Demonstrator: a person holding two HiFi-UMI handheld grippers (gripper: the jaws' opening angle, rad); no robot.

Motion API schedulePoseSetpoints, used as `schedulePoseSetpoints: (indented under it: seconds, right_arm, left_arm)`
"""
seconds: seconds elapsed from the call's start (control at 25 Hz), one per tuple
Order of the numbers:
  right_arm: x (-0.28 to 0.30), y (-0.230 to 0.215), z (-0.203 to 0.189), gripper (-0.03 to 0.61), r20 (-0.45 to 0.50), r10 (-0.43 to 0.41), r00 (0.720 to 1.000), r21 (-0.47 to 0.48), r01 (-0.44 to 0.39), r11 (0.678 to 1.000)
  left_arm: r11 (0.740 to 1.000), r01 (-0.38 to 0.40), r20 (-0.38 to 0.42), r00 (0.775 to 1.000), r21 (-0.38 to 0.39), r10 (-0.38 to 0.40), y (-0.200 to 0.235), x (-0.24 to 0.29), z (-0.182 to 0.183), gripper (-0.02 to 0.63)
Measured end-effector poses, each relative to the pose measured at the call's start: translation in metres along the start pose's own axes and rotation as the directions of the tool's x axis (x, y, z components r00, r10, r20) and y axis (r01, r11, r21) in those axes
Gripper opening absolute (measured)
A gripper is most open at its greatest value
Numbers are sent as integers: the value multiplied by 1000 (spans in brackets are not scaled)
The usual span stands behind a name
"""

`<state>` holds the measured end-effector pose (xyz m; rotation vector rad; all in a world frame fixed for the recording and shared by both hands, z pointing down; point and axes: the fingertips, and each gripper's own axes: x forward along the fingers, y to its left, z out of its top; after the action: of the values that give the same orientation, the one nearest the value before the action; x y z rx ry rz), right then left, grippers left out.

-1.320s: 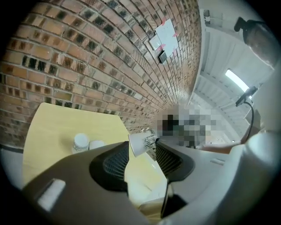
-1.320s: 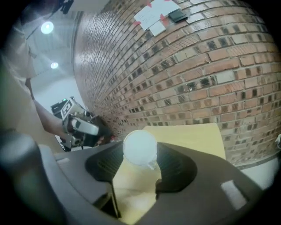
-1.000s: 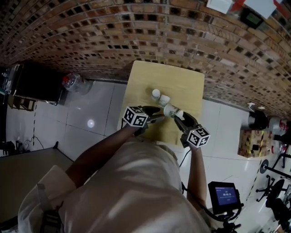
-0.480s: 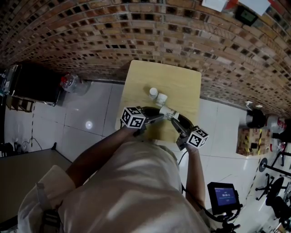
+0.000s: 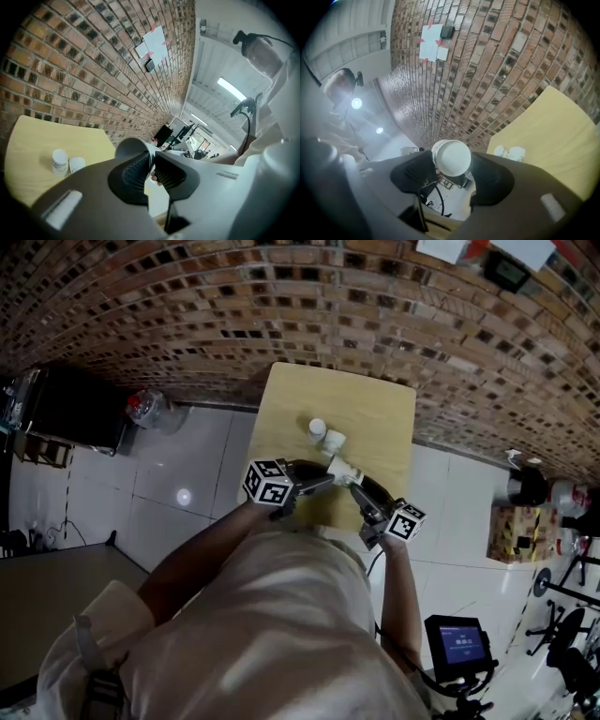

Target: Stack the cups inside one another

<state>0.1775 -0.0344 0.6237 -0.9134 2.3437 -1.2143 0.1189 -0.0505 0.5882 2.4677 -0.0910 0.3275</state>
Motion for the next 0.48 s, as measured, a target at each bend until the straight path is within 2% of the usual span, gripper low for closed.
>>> schedulePoseSetpoints:
  seconds: [0.08,0.28,0.48]
  right_arm:
    - [2,-3,-2,265,2,-8,1000,21,7,1000]
    - [8,-11,-10,270,-10,-20,1000,42,20,999]
    - [11,-23,-18,270,-19,-55,998,39,56,998]
  left_arm:
    - [1000,-6,-11,1000,29,6,-2,-1,0,38]
    - [997,-13,-35,999,73,16,-2,-7,-2,35]
    - [993,-67,-71,995,98,74,8,-13,-8,35]
